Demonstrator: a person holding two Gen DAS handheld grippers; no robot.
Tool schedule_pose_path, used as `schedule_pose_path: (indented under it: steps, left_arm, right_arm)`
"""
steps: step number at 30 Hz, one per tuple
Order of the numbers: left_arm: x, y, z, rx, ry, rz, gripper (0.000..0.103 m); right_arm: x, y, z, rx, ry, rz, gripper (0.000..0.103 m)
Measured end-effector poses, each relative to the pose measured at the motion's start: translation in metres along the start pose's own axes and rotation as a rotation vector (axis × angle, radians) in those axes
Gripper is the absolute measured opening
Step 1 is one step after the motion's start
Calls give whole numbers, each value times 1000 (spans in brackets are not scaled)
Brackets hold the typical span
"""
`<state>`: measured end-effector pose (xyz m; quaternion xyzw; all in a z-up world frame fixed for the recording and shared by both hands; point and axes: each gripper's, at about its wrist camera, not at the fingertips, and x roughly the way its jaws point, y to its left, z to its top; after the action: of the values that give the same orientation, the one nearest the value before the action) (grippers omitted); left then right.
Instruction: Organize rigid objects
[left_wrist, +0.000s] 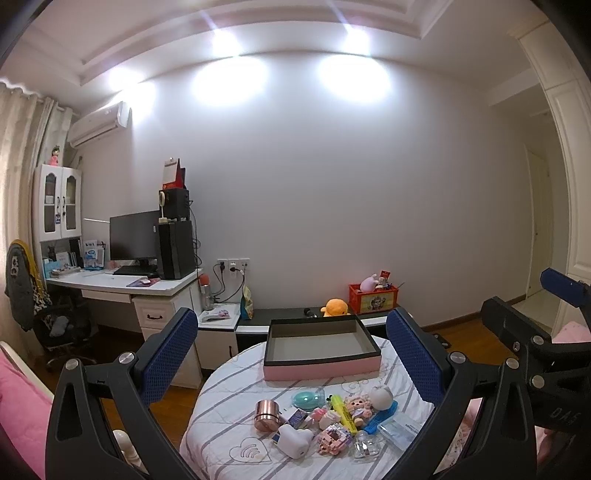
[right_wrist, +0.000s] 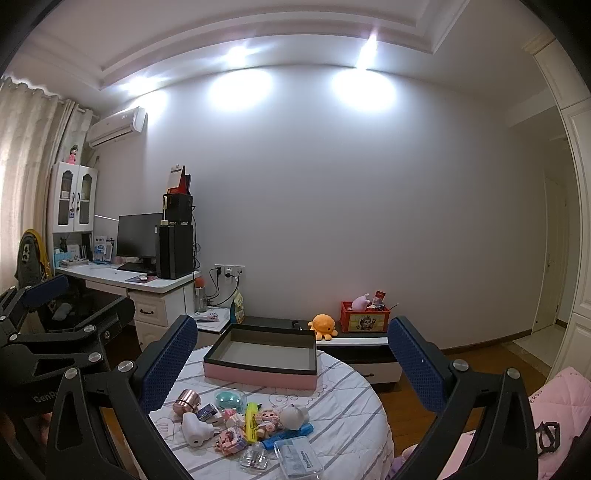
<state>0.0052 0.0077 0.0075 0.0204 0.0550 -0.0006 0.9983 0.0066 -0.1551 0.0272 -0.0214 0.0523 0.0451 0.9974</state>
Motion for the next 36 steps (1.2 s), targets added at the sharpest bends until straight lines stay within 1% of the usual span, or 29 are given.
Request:
schedule_pose_path:
  steps: [12, 36]
  left_arm:
    - [0, 1, -6, 4, -13, 4, 103]
    - [-2, -2, -7, 8, -20, 3, 103]
  right_arm:
    - [0, 2, 1, -7, -3, -8, 103]
    - [-8, 3, 1, 0, -19, -21, 103]
